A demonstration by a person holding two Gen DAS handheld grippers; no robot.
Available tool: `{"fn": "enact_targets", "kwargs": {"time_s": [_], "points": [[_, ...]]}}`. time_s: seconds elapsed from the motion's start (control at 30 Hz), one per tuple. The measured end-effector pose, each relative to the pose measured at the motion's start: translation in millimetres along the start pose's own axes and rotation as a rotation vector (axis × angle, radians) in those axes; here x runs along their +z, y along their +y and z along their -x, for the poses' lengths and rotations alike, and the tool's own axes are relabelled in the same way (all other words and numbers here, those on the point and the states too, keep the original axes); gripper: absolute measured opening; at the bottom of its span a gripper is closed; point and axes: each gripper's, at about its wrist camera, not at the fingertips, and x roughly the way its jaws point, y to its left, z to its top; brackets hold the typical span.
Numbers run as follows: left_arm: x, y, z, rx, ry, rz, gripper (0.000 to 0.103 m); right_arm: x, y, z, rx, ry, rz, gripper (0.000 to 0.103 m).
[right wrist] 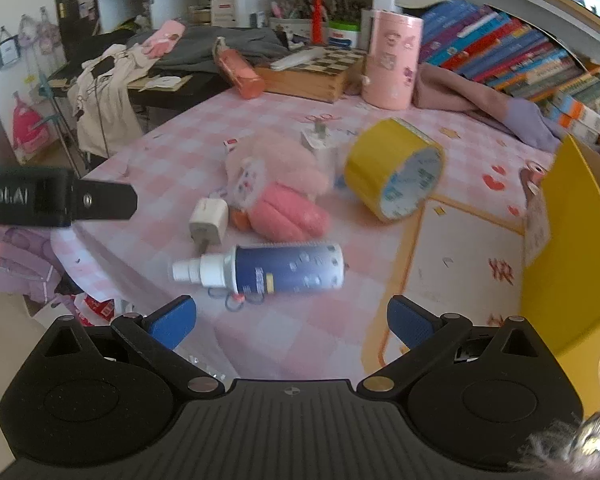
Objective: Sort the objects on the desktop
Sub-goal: 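Lower the right gripper onto the blue spray bottle while the left approaches the white charger, then close the right gripper on the spray bottle while the left grasps the white charger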
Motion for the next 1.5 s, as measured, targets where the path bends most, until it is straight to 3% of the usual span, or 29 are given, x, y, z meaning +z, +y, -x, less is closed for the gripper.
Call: {"fn": "enact_targets", "kwargs": {"time_s": [0.27,0.43,0.57,0.6,0.7,0.8,0.97,1.13,1.2,1.37,1.4,1.5], "points": [[12,4,-10,0.009,0.013,-0.008,0.103,18,8,-30,0.031,0.040,0.176,0.101],[19,6,-15,0.016,0.010,0.002,0.103,25,15,-47,0.098,0.086,0.369,0.101],[24,6,-20,0.013,0.013,0.002,0.103,26,24,-48,0.159,0.071,0.575,0.100],[25,5,-20,0.012,0.013,0.002,0.103,26,26,-48,0.176,0.067,0.613,0.097],[26,4,-23,0.005,0.016,-0.001,0.103,27,28,-51,0.218,0.094,0.676,0.076],[27,4,-26,-0.005,0.032,-0.005,0.103,30,19,-51,0.191,0.106,0.656,0.055],[24,-3,-39,-0.037,0.081,-0.047,0.103,31,-6,-46,0.149,0.170,0.518,0.053],[21,-18,-50,-0.092,0.111,-0.128,0.099,26,-27,-42,0.043,0.207,0.334,0.040],[18,-28,-54,-0.112,0.119,-0.177,0.094,25,-42,-39,0.003,0.213,0.188,0.036],[10,-47,-72,-0.120,0.161,-0.284,0.060,24,-78,-40,-0.009,0.207,-0.232,0.031],[9,-49,-76,-0.113,0.168,-0.299,0.057,24,-82,-40,-0.007,0.194,-0.287,0.031],[7,-51,-83,-0.111,0.180,-0.312,0.051,23,-76,-39,-0.019,0.191,-0.246,0.031]]}}
